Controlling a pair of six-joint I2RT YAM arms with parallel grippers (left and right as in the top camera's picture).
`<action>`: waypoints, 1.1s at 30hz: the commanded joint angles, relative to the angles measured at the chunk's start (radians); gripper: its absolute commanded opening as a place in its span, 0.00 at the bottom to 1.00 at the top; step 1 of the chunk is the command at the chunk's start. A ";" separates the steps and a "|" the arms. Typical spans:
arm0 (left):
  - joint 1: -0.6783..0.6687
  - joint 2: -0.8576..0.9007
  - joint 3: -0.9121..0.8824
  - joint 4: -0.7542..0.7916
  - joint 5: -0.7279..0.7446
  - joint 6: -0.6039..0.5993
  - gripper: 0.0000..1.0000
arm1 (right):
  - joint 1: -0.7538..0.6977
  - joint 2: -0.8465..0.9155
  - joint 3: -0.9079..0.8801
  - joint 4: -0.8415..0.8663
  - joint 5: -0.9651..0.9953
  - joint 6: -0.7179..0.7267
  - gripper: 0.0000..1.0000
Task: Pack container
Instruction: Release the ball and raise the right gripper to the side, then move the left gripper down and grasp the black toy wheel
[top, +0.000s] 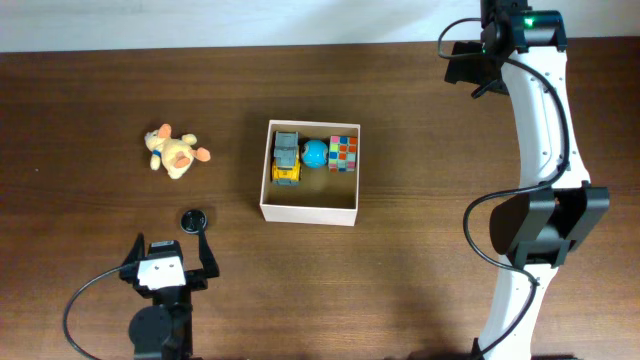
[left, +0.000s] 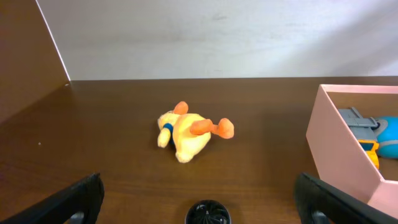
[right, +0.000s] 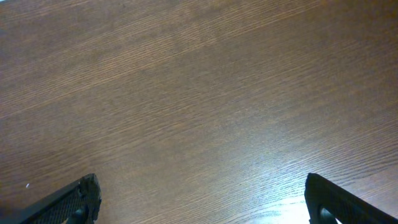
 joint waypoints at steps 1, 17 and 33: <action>0.002 -0.005 -0.003 0.126 0.011 0.021 0.99 | -0.002 0.003 -0.005 0.003 0.019 0.005 0.99; 0.003 0.583 0.597 -0.134 0.071 -0.053 0.99 | -0.002 0.003 -0.005 0.003 0.019 0.005 0.99; 0.002 1.390 1.266 -0.781 0.351 -0.061 0.99 | -0.002 0.003 -0.005 0.003 0.019 0.005 0.99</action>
